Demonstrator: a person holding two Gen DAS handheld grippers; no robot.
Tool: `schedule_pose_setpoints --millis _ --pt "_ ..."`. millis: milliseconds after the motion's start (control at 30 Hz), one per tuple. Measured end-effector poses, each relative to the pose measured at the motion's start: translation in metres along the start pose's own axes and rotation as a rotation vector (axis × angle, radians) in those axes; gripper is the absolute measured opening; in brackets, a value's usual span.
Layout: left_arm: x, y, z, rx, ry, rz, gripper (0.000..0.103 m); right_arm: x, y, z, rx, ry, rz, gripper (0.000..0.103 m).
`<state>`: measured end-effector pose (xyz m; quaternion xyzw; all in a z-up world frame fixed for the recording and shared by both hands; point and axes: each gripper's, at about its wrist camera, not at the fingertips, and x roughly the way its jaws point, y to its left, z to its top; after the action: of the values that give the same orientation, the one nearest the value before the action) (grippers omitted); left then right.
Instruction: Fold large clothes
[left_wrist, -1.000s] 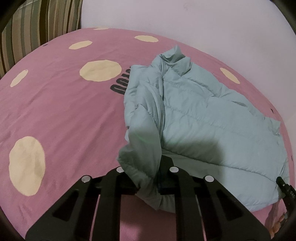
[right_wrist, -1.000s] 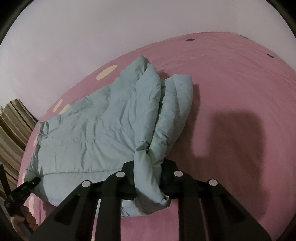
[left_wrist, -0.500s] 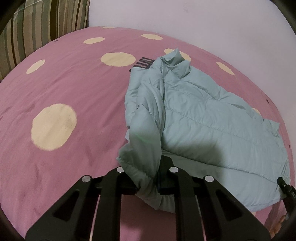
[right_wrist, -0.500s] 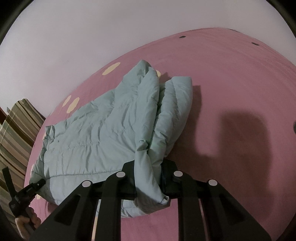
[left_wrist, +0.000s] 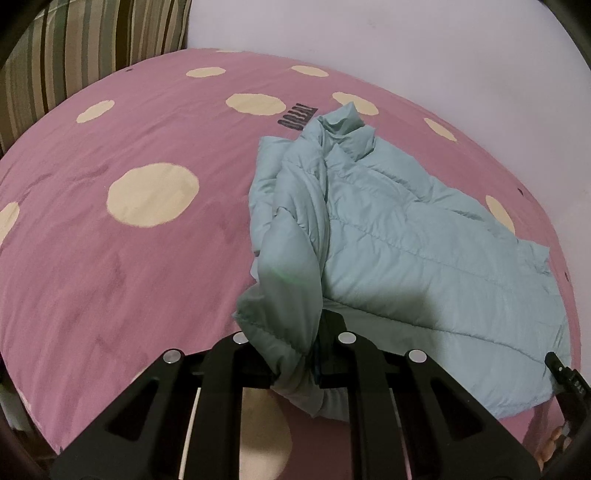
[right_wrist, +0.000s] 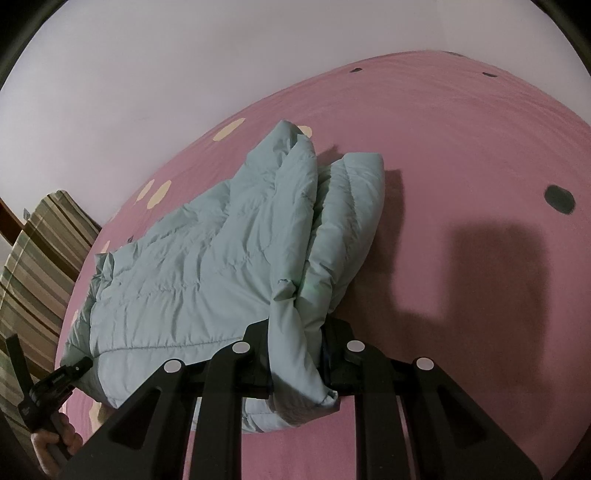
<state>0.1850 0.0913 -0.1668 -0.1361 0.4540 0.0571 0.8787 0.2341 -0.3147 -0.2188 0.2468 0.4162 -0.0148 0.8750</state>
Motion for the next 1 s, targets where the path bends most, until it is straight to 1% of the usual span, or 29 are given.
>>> schedule_pose_setpoints --millis 133,367,567,700,1000 --pt "-0.008 0.007 -0.008 -0.014 0.007 -0.013 0.013 -0.002 -0.001 0.001 -0.004 0.002 0.007 0.017" --pt "-0.025 0.018 -0.028 -0.006 0.01 -0.018 0.013 -0.002 -0.001 -0.001 0.006 0.017 0.027 0.017" --pt "-0.034 0.024 -0.039 -0.003 0.012 -0.019 0.013 -0.006 0.0 -0.005 -0.007 0.025 0.032 0.017" --pt "-0.036 0.026 -0.045 0.009 0.012 -0.012 0.013 -0.005 -0.002 -0.005 -0.012 0.03 0.029 0.017" --pt "-0.029 0.025 -0.054 0.042 0.003 0.007 0.015 0.015 -0.004 -0.002 -0.018 0.038 0.023 0.019"
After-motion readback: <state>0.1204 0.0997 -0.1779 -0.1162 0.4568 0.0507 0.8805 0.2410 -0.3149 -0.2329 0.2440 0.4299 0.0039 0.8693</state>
